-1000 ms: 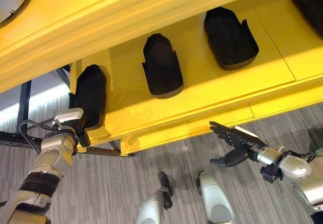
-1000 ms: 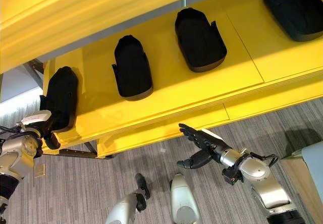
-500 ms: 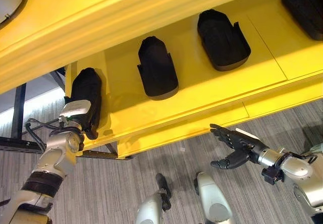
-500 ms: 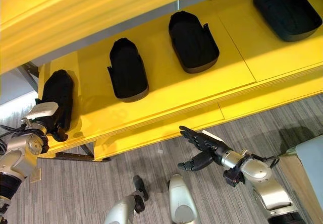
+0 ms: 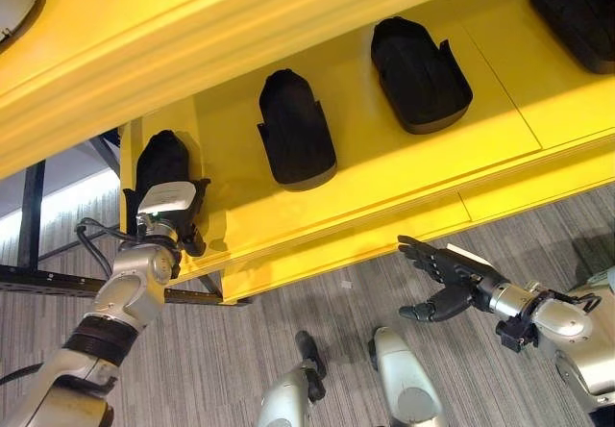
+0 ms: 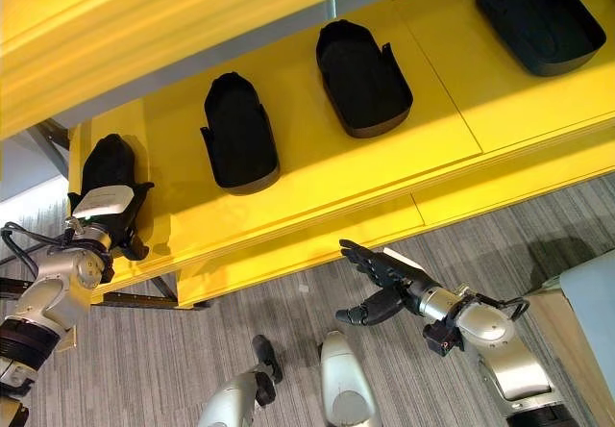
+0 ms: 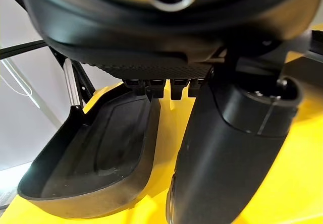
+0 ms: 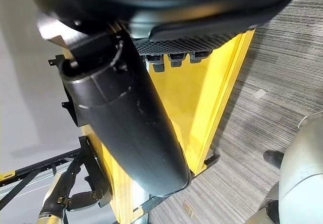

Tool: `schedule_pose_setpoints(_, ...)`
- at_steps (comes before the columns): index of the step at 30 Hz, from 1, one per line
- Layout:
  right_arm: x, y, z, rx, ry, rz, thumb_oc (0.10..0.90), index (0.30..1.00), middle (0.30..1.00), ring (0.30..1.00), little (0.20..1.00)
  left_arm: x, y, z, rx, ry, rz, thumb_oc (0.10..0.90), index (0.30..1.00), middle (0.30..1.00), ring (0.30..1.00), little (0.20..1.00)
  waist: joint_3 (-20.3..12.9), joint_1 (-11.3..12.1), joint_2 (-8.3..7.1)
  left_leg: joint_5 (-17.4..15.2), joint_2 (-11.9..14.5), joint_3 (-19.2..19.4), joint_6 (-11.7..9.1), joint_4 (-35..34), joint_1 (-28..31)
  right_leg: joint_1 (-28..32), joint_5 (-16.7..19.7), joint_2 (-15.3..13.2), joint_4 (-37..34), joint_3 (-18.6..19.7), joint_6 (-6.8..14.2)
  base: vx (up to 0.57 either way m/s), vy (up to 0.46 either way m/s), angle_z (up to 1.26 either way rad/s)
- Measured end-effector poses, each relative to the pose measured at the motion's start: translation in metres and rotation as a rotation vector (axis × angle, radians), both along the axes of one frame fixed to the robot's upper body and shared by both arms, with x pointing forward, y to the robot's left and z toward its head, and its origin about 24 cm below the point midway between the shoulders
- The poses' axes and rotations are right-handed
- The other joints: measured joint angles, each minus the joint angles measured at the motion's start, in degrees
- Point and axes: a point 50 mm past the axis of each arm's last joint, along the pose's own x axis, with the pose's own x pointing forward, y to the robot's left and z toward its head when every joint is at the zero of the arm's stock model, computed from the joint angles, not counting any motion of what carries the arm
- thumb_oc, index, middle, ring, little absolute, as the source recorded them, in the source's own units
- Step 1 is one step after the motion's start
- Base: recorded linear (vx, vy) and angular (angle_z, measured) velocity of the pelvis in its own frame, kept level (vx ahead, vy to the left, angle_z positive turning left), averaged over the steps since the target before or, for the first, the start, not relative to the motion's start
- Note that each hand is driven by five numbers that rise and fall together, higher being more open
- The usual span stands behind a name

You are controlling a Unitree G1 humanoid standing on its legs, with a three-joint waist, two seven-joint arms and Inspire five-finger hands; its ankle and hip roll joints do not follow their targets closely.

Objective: Move parts from the plastic box to the shelf.

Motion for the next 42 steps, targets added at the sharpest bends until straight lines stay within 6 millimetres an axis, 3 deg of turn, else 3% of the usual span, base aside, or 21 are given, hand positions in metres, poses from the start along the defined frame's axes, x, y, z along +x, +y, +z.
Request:
schedule_pose_setpoints(3, 0.000, 0.000, 0.000, 0.001, 0.001, 0.000, 0.900, 1.000, 1.000, 1.000, 1.000, 0.000, 0.000, 0.002, 0.014, -0.046, 0.002, 0.900, 1.000, 1.000, 1.000, 1.000, 0.0, 0.1, -0.37, 0.0, 0.1, 0.0, 0.0, 0.0, 0.0, 0.0, 0.0, 0.1, 0.0, -0.1, -0.1, -0.02, -0.043, 0.01)
schedule_pose_setpoints(5, 0.000, 0.001, -0.001, 0.008, -0.001, -0.002, 0.900, 1.000, 1.000, 1.000, 1.000, -0.002, 0.002, 0.008, 0.039, -0.168, 0.001, 0.900, 1.000, 1.000, 1.000, 1.000, 0.1, 0.3, -0.68, 0.0, 0.1, -0.1, 0.0, 0.0, 0.0, 0.0, 0.1, 0.1, 0.0, -0.2, -0.1, -0.01, -0.047, 0.01)
schedule_pose_setpoints(13, -0.009, 0.004, -0.012, 0.039, 0.003, -0.020, 0.900, 1.000, 1.000, 1.000, 1.000, -0.029, 0.013, 0.068, 0.031, -0.674, -0.043, 0.900, 1.000, 1.000, 1.000, 1.000, 0.1, 1.9, -1.49, 0.0, 0.2, -1.4, -0.1, 0.4, -0.1, 0.8, -0.1, 0.0, -0.2, -1.3, -0.3, -0.01, -0.066, 0.06)
schedule_pose_setpoints(19, -0.009, 0.006, -0.014, 0.059, -0.015, -0.062, 0.900, 1.000, 1.000, 1.000, 1.000, -0.048, 0.011, 0.050, -0.027, -0.602, -0.104, 0.900, 1.000, 1.000, 1.000, 1.000, 0.2, 3.7, -2.09, -0.2, 0.7, -2.8, 0.1, 1.0, -1.5, 0.5, -0.1, 0.4, -0.8, -2.3, -0.4, -0.03, -0.099, 0.09)
schedule_pose_setpoints(24, -0.013, 0.014, -0.022, 0.125, -0.021, -0.097, 0.900, 1.000, 1.000, 1.000, 1.000, -0.052, -0.007, 0.050, -0.063, -0.556, -0.239, 0.900, 1.000, 1.000, 1.000, 1.000, 0.8, 5.9, -4.33, -0.2, 1.2, -3.7, -0.1, 1.2, -2.2, 0.9, 0.6, 0.7, -2.2, -3.5, -1.1, -0.04, -0.069, 0.08)
schedule_pose_setpoints(29, -0.012, 0.018, -0.022, 0.142, -0.037, -0.102, 0.900, 1.000, 1.000, 1.000, 1.000, -0.057, -0.012, 0.043, -0.072, -0.471, -0.289, 0.900, 1.000, 1.000, 1.000, 1.000, 0.8, 6.5, -4.33, -0.3, 1.2, -3.5, -0.3, 1.1, -2.3, 1.1, 0.8, 0.7, -2.9, -3.4, -0.9, -0.02, -0.009, 0.00)
schedule_pose_setpoints(32, -0.012, 0.018, -0.022, 0.140, -0.040, -0.111, 0.900, 1.000, 1.000, 1.000, 1.000, -0.062, -0.008, 0.030, -0.068, -0.397, -0.277, 0.900, 1.000, 1.000, 1.000, 1.000, 0.9, 6.7, -4.15, -0.4, 1.1, -3.5, -0.3, 1.1, -2.5, 1.1, 0.8, 0.7, -3.2, -3.4, -0.9, 0.00, 0.000, 0.00)
schedule_pose_setpoints(37, -0.010, 0.018, -0.020, 0.142, -0.057, -0.106, 0.900, 1.000, 1.000, 1.000, 1.000, -0.063, -0.003, 0.027, -0.027, -0.389, -0.241, 0.900, 1.000, 1.000, 1.000, 1.000, 1.2, 6.8, -3.61, -0.5, 1.1, -3.6, -0.3, 1.1, -2.5, 1.2, 0.8, 0.6, -3.3, -3.3, -0.8, 0.00, 0.000, 0.00)
schedule_pose_setpoints(42, -0.009, 0.020, -0.019, 0.134, -0.061, -0.089, 0.900, 1.000, 1.000, 1.000, 1.000, -0.051, 0.030, 0.031, 0.090, -0.408, -0.085, 0.900, 1.000, 1.000, 1.000, 1.000, 1.2, 6.3, -3.47, -0.4, 1.2, -3.4, -0.3, 1.3, -2.5, 1.1, 0.8, 0.7, -3.0, -3.3, -0.8, 0.01, -0.013, -0.02)
